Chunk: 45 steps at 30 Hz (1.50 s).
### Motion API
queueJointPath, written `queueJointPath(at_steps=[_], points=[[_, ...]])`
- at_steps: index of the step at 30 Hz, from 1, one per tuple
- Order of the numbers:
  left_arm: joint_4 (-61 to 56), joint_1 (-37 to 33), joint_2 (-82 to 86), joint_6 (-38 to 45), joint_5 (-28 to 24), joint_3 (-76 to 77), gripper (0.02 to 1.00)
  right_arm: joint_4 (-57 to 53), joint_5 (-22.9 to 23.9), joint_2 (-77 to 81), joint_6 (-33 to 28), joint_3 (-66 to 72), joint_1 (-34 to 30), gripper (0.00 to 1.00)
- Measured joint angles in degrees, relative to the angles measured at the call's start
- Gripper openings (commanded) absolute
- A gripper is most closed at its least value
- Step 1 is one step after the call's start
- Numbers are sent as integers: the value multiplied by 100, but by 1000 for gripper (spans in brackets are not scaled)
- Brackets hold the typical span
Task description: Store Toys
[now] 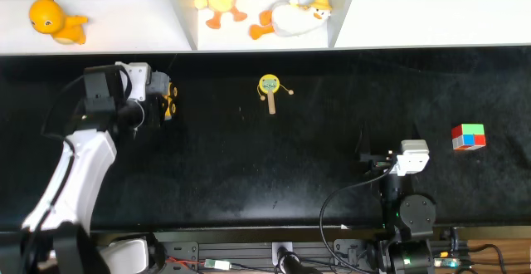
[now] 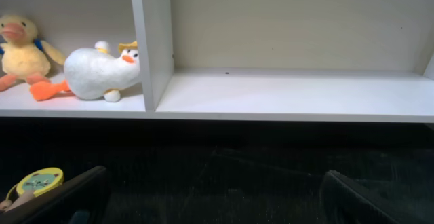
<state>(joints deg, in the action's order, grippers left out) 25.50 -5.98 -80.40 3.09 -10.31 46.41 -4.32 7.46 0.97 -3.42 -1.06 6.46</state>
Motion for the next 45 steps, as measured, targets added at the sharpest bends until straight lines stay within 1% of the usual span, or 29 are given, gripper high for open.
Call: queueJointPath(at_steps=[4,8,14,21,29,40,41,42,43,45], points=[[398,0,595,0,164,-28,413,0,0,0,4,0,0,993],[455,0,1082,0,225,-31,413,2,2,0,2,0,0,996],[498,0,1167,0,223,31,413,2,0,0,2,0,0,996],[614,0,544,0,221,1049,411,0,-2,0,4,0,0,993],[778,0,-627,0,199,2496,404,2,0,0,2,0,0,996],[798,11,-1969,0,197,3578,421,0,-2,0,2,0,0,996],[798,20,-2055,0,197,3661,470,0,0,0,0,0,0,993],[796,37,-2129,0,197,3731,546,0,0,0,0,0,0,993],[772,52,-2181,9,197,3766,603,0,0,0,0,0,0,996],[772,76,-2190,11,192,3777,796,0,0,0,2,0,0,996]])
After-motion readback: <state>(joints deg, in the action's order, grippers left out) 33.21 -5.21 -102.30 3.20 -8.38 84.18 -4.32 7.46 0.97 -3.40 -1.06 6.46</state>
